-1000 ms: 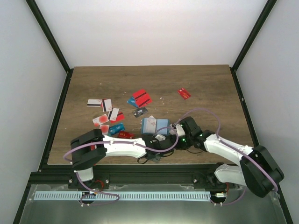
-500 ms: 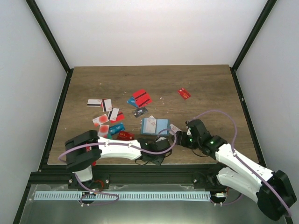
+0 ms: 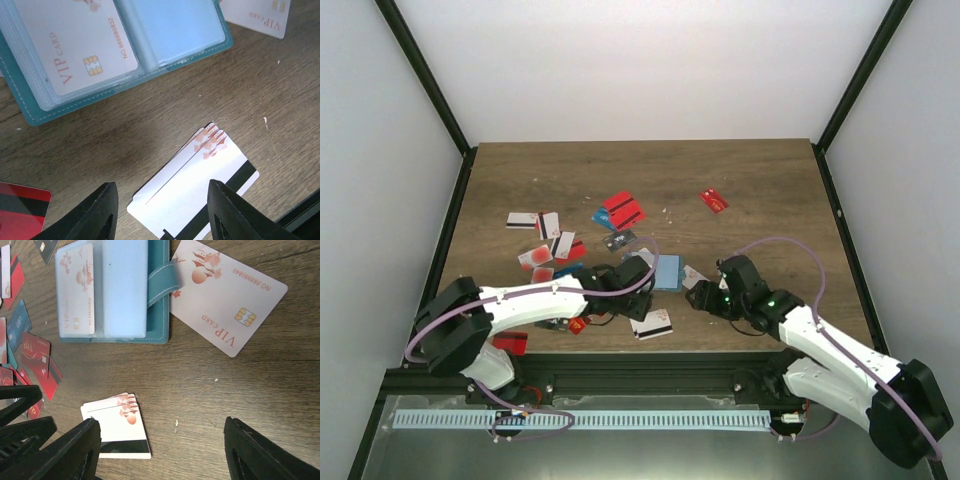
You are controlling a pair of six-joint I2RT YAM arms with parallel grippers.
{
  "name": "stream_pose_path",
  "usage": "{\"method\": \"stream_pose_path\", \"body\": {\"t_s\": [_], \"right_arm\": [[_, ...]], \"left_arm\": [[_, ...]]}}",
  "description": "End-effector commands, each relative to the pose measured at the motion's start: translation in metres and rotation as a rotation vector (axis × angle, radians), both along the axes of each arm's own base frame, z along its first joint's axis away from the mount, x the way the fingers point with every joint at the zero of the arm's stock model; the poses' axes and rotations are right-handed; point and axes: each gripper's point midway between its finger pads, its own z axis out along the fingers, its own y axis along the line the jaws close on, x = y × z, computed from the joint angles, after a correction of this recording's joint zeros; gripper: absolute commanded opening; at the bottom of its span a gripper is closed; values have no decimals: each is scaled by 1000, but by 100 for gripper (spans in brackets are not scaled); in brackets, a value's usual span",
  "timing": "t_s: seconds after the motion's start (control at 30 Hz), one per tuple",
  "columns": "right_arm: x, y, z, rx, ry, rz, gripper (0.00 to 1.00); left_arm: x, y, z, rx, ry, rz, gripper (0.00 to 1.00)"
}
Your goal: Put the credit cards into the card holder
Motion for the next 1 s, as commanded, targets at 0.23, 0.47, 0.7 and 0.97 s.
{"method": "stream_pose_path", "body": {"t_s": [0.23, 0.47, 0.7, 0.97], "right_arm": [[-2, 7, 3, 29, 7, 22, 69], [-3, 6, 2, 20, 7, 29, 69], [-3, 5, 2, 12, 0, 30, 69], [-3, 4, 0, 9, 4, 33, 69]], "left_arm": [[-14, -11, -25, -10, 87, -133, 53], [-20, -8, -42, 9, 122, -139, 54], [-28, -4, -53, 16, 156, -138, 54], [-39, -5, -52, -14, 176, -156, 54]]}}
